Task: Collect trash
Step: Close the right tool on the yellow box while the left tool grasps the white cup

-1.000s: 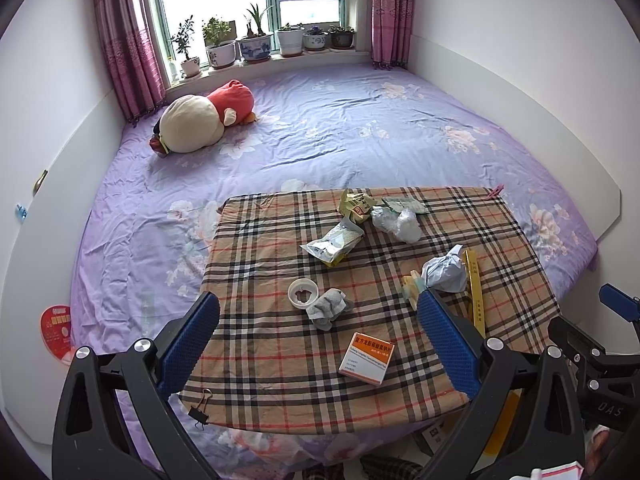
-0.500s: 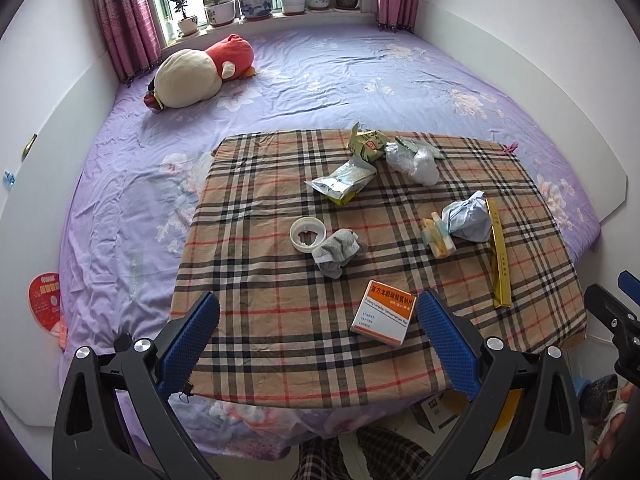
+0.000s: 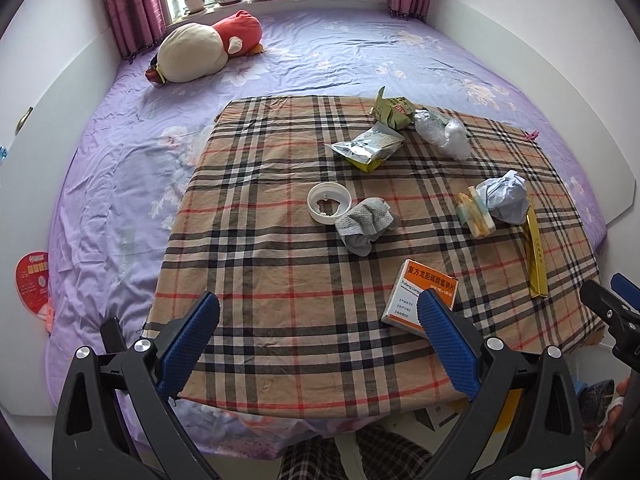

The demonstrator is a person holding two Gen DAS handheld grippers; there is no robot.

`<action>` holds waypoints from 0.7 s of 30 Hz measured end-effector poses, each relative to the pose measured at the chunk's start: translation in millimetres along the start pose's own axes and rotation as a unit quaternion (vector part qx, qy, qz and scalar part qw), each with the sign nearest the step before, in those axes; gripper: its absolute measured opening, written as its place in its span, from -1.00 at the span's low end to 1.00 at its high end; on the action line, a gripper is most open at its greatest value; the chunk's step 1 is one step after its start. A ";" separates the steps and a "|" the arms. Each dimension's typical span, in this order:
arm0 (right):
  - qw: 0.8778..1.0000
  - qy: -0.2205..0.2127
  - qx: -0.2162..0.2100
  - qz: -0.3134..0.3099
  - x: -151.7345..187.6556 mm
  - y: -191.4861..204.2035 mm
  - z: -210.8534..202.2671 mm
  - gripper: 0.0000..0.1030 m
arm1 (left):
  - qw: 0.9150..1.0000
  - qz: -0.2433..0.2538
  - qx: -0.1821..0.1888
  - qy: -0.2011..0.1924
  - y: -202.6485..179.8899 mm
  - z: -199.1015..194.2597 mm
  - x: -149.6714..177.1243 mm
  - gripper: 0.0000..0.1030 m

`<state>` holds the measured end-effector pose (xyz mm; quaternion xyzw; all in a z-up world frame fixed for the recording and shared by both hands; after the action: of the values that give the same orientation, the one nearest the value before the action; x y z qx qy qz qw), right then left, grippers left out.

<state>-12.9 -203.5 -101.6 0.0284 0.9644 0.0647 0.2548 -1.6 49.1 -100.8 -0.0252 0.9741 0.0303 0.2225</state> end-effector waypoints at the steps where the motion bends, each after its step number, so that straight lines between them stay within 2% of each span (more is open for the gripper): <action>1: 1.000 0.003 0.002 0.000 -0.3 -0.1 6.2 0.95 | 1.000 -0.002 0.000 0.001 2.0 4.4 -0.7 0.91; 7: 1.000 0.014 0.009 -0.002 -4.5 -0.6 43.8 0.95 | 1.000 -0.006 0.013 0.007 6.2 35.8 -13.4 0.91; 10: 1.000 0.026 0.014 -0.007 -8.2 1.6 62.7 0.80 | 1.000 -0.005 0.017 0.008 5.4 49.3 -23.0 0.91; 14: 0.999 0.033 0.017 -0.001 -13.3 1.9 77.7 0.72 | 0.999 -0.022 0.026 0.004 6.3 64.4 -43.9 0.91; 17: 0.999 0.034 0.019 0.002 -15.5 3.2 81.9 0.72 | 0.999 -0.024 0.021 -0.004 2.8 74.4 -63.8 0.90; 21: 0.999 0.033 0.027 -0.001 -14.7 5.1 85.4 0.72 | 1.000 -0.002 0.002 0.001 -5.8 94.8 -73.9 0.75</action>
<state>42.3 -190.3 -167.3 0.0319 0.9738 0.0390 0.2216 106.2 52.6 -154.2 -0.0270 0.9745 0.0274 0.2213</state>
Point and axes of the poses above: each gripper's, at about its wrist camera, not at the fingertips, and z roughly the way its jaws point, y to its left, x to its underside, the point moved 1 cm from there along z, roughly the way its jaws point, and after that the axes turned 5 degrees about -x, right-handed, at the moved point
